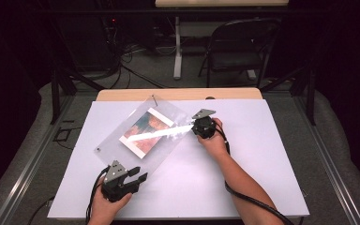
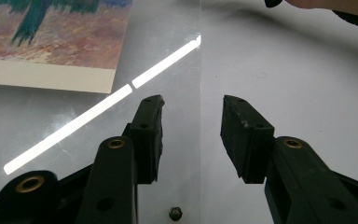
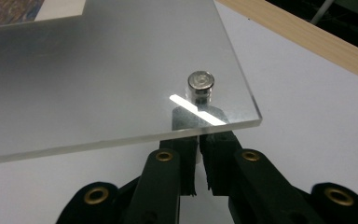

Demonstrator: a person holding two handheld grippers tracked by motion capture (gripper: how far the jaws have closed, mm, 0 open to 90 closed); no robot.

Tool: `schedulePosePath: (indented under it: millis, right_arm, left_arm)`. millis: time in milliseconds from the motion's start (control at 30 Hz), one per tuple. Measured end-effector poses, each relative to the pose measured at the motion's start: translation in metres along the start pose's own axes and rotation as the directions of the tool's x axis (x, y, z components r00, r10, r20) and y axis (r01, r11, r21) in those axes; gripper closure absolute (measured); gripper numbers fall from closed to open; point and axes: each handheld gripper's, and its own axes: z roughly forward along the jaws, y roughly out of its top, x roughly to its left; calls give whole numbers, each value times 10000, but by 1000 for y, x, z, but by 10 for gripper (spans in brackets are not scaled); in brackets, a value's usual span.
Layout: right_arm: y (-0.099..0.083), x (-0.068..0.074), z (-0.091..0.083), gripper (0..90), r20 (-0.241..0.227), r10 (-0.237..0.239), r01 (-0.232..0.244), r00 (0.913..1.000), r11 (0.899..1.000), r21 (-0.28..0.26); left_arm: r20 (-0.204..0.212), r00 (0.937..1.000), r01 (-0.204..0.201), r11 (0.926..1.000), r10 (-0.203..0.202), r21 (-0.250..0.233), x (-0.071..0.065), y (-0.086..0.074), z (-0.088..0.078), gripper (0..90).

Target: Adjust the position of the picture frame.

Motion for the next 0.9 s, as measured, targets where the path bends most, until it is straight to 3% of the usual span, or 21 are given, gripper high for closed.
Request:
schedulePosePath:
  millis: [267, 333, 433, 567, 900]
  right_arm:
    - [1, 3, -11, 846, -86, -41, 40, 10000, 9999, -150]
    - [1, 4, -14, 846, -107, -85, 83, 9999, 9998, -204]
    - [3, 5, -18, 848, -117, -152, 148, 9998, 9994, -308]
    - [5, 6, -22, 850, -120, -283, 278, 9995, 9987, -432]
    - [5, 8, -30, 847, -259, -332, 317, 9991, 9979, -568]
  left_arm:
    - [90, 10000, -15, 9997, 13, 256, -3, 1, 3, 712]
    - [134, 9999, -32, 9994, 28, 352, -4, 2, 3, 813]
    - [390, 9992, -83, 9983, 60, 583, -7, 3, 5, 892]
    - [533, 9985, -208, 9949, 155, 989, -10, 2, 10, 900]
    - [584, 9981, -281, 9918, 210, 1243, -10, 1, 12, 900]
